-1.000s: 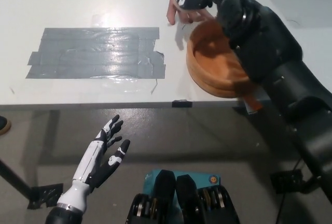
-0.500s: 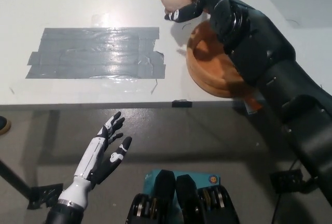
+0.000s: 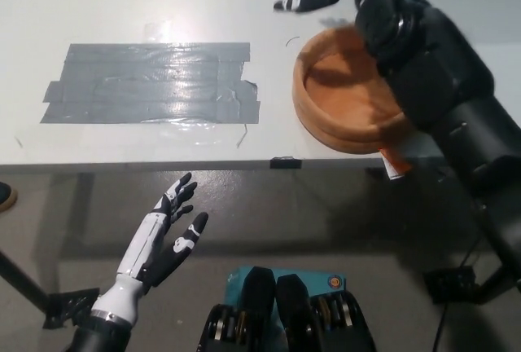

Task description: An emotional support dumpling is kept in a soft plate infront in the middle of the desk infront of the robot. The robot extends its right arm to pick up the dumpling and hands it to a person

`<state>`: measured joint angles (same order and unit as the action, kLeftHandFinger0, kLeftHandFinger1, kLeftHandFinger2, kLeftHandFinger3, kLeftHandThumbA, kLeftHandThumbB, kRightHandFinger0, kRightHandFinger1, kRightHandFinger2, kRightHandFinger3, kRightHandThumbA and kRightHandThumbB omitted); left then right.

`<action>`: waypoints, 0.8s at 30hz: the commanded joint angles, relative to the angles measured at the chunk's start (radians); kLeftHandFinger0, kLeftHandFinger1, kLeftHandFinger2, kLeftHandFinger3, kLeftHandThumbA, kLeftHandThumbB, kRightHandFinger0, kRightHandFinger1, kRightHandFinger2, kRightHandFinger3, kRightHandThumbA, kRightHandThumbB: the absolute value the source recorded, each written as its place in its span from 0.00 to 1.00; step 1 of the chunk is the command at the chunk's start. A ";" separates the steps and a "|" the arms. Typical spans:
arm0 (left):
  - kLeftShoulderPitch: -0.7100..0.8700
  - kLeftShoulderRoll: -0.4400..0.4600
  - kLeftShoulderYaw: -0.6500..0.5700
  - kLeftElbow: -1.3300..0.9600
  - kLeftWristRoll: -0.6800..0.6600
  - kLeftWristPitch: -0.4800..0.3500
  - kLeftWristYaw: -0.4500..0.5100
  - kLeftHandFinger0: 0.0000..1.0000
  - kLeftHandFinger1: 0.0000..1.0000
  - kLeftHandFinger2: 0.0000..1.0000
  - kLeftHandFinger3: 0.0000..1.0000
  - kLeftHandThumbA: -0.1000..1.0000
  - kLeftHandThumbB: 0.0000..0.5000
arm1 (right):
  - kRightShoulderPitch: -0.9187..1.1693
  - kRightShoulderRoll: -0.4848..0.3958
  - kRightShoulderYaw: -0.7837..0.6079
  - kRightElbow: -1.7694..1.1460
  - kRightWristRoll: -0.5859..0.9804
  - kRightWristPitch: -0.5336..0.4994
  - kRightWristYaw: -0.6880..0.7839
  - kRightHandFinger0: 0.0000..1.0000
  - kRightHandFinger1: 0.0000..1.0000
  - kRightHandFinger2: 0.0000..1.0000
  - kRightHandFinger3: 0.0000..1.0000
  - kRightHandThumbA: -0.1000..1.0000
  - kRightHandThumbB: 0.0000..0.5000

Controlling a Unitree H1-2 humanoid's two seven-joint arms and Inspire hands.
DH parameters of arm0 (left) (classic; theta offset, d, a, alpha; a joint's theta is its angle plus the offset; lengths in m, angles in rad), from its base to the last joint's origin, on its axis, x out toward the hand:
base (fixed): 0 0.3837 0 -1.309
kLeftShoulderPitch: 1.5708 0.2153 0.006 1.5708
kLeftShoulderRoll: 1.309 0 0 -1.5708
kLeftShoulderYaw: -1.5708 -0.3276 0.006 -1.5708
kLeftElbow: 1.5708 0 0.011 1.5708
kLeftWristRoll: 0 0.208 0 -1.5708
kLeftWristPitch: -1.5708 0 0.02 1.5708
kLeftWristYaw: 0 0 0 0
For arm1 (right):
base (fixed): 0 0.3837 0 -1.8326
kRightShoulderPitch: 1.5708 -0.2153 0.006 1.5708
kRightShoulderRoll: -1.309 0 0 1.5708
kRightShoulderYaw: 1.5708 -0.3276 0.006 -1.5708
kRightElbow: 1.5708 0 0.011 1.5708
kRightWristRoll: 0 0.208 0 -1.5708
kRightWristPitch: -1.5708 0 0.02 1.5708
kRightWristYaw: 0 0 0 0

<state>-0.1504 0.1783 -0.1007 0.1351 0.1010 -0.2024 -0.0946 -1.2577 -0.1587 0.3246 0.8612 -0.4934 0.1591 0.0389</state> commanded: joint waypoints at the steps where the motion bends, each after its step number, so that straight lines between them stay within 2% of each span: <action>1: -0.045 0.014 0.012 -0.019 0.000 0.004 -0.009 0.95 1.00 1.00 1.00 0.75 0.61 | -0.019 -0.076 -0.057 -0.269 0.002 0.003 -0.019 1.00 1.00 1.00 1.00 0.98 0.98; 2: -0.056 0.017 0.017 -0.017 -0.007 0.006 -0.011 0.95 1.00 1.00 1.00 0.75 0.60 | -0.008 -0.090 -0.062 -0.344 -0.006 0.013 -0.004 1.00 1.00 1.00 1.00 1.00 1.00; 5: -0.072 0.018 0.023 -0.014 -0.025 0.013 -0.018 0.98 1.00 1.00 1.00 0.74 0.59 | 0.080 -0.118 -0.098 -0.624 0.025 0.038 0.052 1.00 1.00 1.00 1.00 0.98 0.90; 7: -0.078 0.017 0.027 -0.010 -0.037 0.010 -0.020 0.99 1.00 1.00 1.00 0.72 0.58 | 0.135 -0.125 -0.109 -0.760 0.038 0.059 0.078 1.00 1.00 1.00 1.00 0.98 0.92; 11: -0.081 0.023 0.023 0.002 -0.036 -0.027 -0.024 0.99 1.00 1.00 1.00 0.72 0.52 | 0.343 -0.136 -0.123 -1.165 0.100 0.176 0.177 1.00 1.00 1.00 1.00 1.00 0.88; 15: -0.080 0.016 0.018 0.001 -0.031 -0.020 -0.021 1.00 1.00 1.00 1.00 0.72 0.52 | 0.550 -0.124 -0.122 -1.421 0.157 0.208 0.189 1.00 1.00 1.00 1.00 1.00 0.80; 16: -0.077 0.015 0.017 0.001 -0.025 -0.024 -0.017 1.00 1.00 1.00 1.00 0.71 0.50 | 0.601 -0.115 -0.117 -1.463 0.173 0.202 0.183 1.00 1.00 1.00 1.00 0.98 0.77; 20: -0.079 0.013 0.017 0.012 -0.020 -0.039 -0.011 0.99 1.00 1.00 1.00 0.72 0.53 | 0.792 -0.078 -0.084 -1.557 0.178 0.148 0.143 1.00 1.00 1.00 1.00 0.97 0.79; 24: -0.070 0.012 0.013 0.014 -0.013 -0.044 -0.009 0.98 1.00 1.00 1.00 0.72 0.52 | 0.963 -0.043 -0.041 -1.539 0.166 0.030 0.082 1.00 1.00 1.00 1.00 0.94 0.72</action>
<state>-0.1678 0.1780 -0.1004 0.1562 0.0961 -0.1990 -0.0944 -0.6119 -0.2096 0.2892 -0.0122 -0.4560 0.2208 0.0958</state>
